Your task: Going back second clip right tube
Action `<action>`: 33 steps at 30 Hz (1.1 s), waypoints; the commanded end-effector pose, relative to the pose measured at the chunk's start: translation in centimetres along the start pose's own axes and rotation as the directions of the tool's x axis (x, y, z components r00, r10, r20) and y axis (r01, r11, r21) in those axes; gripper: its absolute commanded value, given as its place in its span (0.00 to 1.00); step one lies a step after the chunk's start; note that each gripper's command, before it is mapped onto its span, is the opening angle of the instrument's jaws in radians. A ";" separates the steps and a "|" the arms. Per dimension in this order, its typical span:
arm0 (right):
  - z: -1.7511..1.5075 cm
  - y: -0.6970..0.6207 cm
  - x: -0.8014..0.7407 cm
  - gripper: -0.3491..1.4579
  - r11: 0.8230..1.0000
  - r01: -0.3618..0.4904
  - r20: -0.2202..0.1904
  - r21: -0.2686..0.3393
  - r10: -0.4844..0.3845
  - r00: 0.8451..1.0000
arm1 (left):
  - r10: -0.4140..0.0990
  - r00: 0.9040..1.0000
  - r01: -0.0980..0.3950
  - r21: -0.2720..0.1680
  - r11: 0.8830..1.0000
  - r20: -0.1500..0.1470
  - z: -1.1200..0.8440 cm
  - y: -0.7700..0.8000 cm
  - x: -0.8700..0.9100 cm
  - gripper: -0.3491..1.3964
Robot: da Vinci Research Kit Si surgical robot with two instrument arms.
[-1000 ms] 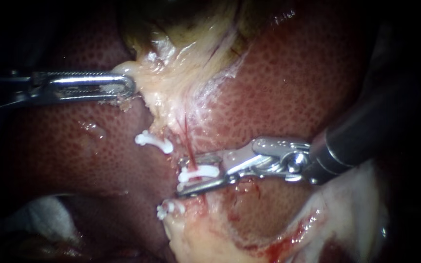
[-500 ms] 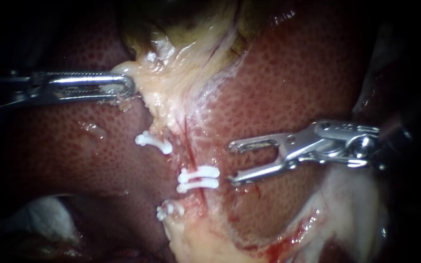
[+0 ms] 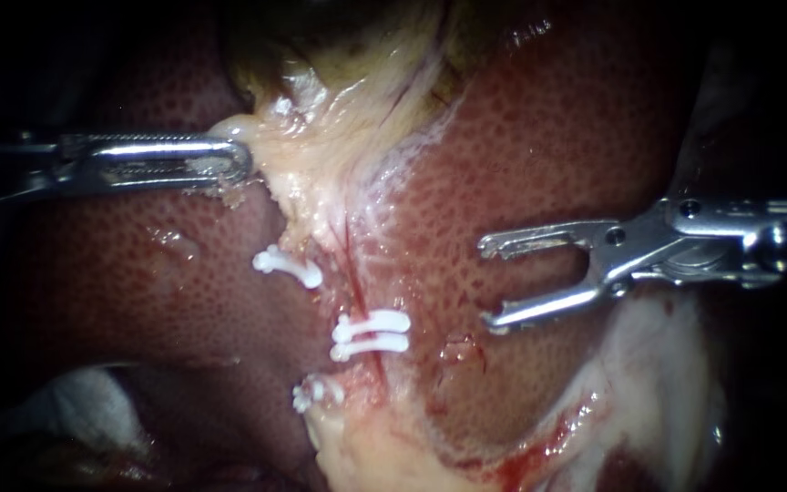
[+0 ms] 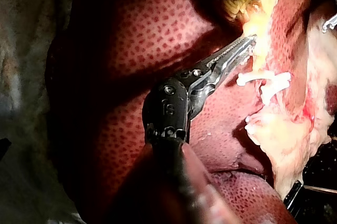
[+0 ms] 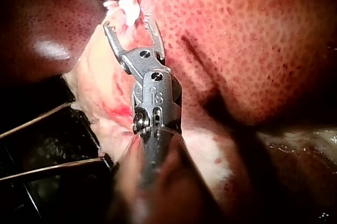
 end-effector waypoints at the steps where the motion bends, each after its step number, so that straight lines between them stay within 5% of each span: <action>1: 0.00 0.00 -0.01 0.47 1.000 -0.002 0.001 -0.003 0.002 1.000 | 0.002 1.000 -0.002 0.005 1.000 0.003 0.03 0.00 -0.01 0.00; 17: 0.02 0.01 -0.04 0.47 1.000 -0.001 0.001 -0.005 0.001 1.000 | 0.029 0.997 -0.029 -0.003 1.000 0.066 0.93 -0.24 -0.41 0.00; 33: 0.03 0.01 -0.04 0.47 1.000 -0.001 0.001 -0.009 0.001 1.000 | 0.030 0.997 -0.030 -0.001 1.000 0.069 1.00 -0.28 -0.43 0.00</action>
